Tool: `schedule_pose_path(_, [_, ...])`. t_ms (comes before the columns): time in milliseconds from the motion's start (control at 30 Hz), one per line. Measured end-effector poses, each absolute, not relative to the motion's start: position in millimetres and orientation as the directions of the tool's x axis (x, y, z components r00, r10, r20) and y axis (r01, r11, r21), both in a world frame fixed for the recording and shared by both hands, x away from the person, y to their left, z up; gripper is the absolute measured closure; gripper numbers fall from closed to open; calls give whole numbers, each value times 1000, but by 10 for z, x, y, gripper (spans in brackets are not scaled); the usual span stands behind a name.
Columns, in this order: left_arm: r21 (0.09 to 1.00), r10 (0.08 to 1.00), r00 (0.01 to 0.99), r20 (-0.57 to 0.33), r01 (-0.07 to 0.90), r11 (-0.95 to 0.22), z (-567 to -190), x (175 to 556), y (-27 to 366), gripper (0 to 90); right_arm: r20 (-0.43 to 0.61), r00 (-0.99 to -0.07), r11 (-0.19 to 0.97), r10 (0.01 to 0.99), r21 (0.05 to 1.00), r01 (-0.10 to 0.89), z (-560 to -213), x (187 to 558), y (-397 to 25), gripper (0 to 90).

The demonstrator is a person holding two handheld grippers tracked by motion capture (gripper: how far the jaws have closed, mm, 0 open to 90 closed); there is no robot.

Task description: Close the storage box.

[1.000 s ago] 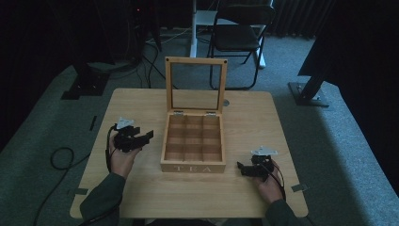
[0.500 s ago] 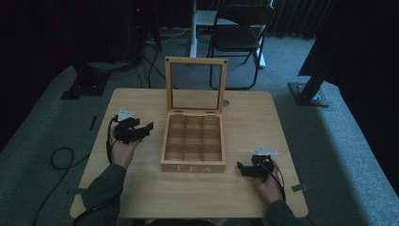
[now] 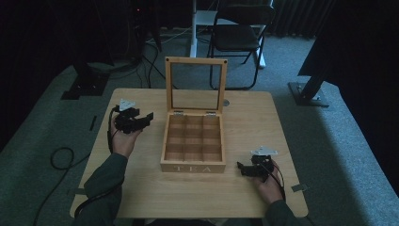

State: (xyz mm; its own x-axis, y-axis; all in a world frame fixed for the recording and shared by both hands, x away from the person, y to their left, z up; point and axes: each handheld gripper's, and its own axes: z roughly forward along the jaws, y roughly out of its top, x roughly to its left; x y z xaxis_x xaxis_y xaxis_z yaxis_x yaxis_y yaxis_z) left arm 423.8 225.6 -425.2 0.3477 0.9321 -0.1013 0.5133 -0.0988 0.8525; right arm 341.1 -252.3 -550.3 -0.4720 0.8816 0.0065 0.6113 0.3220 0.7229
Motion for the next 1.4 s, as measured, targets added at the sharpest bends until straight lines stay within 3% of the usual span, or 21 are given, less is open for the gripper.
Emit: schedule_pose_path(1400, [856,930,354,-102,508,-99,-4032,4724,2092,332,6,-472,322,882,723,611,-5503,3411,-2523,127])
